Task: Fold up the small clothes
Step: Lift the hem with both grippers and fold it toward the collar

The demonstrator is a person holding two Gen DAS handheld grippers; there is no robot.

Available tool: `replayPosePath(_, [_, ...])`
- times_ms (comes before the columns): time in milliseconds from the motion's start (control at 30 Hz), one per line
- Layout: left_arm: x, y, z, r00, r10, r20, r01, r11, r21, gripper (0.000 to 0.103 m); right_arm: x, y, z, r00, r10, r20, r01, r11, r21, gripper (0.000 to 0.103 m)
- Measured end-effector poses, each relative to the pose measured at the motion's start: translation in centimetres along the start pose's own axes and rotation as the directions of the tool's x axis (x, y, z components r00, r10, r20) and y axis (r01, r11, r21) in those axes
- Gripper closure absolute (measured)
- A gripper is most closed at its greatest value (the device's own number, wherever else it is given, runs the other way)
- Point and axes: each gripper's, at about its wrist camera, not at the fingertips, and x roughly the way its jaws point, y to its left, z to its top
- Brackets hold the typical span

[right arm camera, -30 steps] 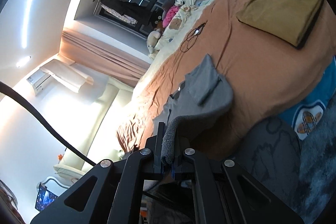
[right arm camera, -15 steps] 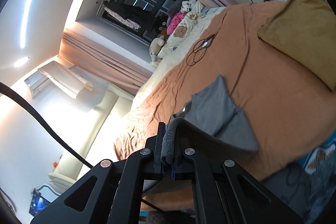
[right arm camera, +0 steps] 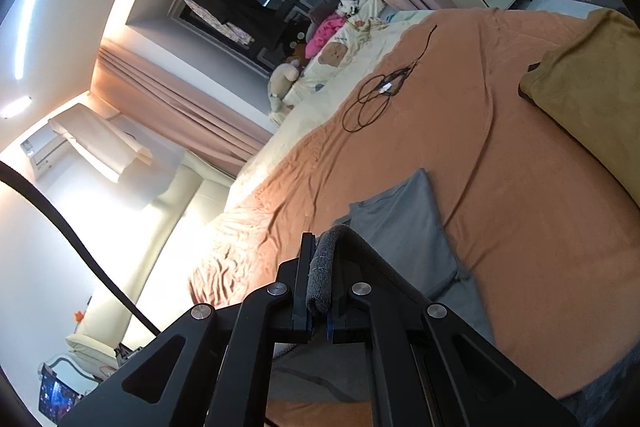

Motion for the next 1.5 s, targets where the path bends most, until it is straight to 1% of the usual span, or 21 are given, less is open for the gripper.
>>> replayPosePath(100, [2.1, 0.0, 0.7, 0.999, 0.032, -0.001, -0.032, 0.999, 0.012, 0.099, 1.4, 0.1, 1.2, 1.000, -0.012, -0.016, 0.012, 1.000, 0.018, 0.102])
replayPosePath(233, [5.1, 0.6, 1.6, 0.997, 0.077, -0.017, -0.077, 0.997, 0.000, 0.099, 3.4, -0.1, 2.4, 0.999, -0.039, -0.037, 0.040, 0.998, 0.041, 0.102])
replayPosePath(400, [9.0, 1.8, 2.3, 0.989, 0.140, -0.048, -0.140, 0.990, -0.001, 0.099, 5.7, 0.1, 3.7, 0.995, -0.088, -0.053, 0.089, 0.996, 0.022, 0.102])
replayPosePath(500, [11.3, 2.5, 2.5, 0.982, 0.176, -0.074, -0.176, 0.984, 0.009, 0.099, 7.4, 0.0, 4.3, 0.990, -0.119, -0.074, 0.120, 0.993, 0.005, 0.102])
replayPosePath(667, [14.9, 4.2, 2.8, 0.966, 0.230, -0.117, -0.230, 0.973, 0.009, 0.099, 10.3, -0.6, 4.8, 0.979, -0.162, -0.127, 0.166, 0.986, 0.016, 0.102])
replayPosePath(967, [20.0, 7.2, 3.7, 0.933, 0.321, -0.162, -0.323, 0.946, 0.016, 0.098, 13.9, -0.6, 6.0, 0.961, -0.199, -0.193, 0.209, 0.977, 0.035, 0.102])
replayPosePath(1133, [21.6, 7.9, 4.1, 0.919, 0.360, -0.161, -0.361, 0.932, 0.028, 0.098, 15.7, -0.9, 7.0, 0.953, -0.209, -0.219, 0.223, 0.974, 0.043, 0.102])
replayPosePath(1267, [22.3, 8.5, 4.5, 0.912, 0.374, -0.168, -0.376, 0.926, 0.025, 0.098, 16.1, -0.9, 7.5, 0.951, -0.207, -0.228, 0.221, 0.975, 0.038, 0.102])
replayPosePath(1400, [22.2, 8.5, 4.9, 0.912, 0.376, -0.166, -0.379, 0.925, 0.013, 0.098, 16.5, -0.9, 7.9, 0.947, -0.224, -0.230, 0.236, 0.971, 0.027, 0.102])
replayPosePath(1500, [21.3, 7.5, 5.1, 0.921, 0.358, -0.153, -0.359, 0.933, 0.017, 0.098, 15.9, -0.4, 8.1, 0.950, -0.224, -0.217, 0.233, 0.972, 0.017, 0.102])
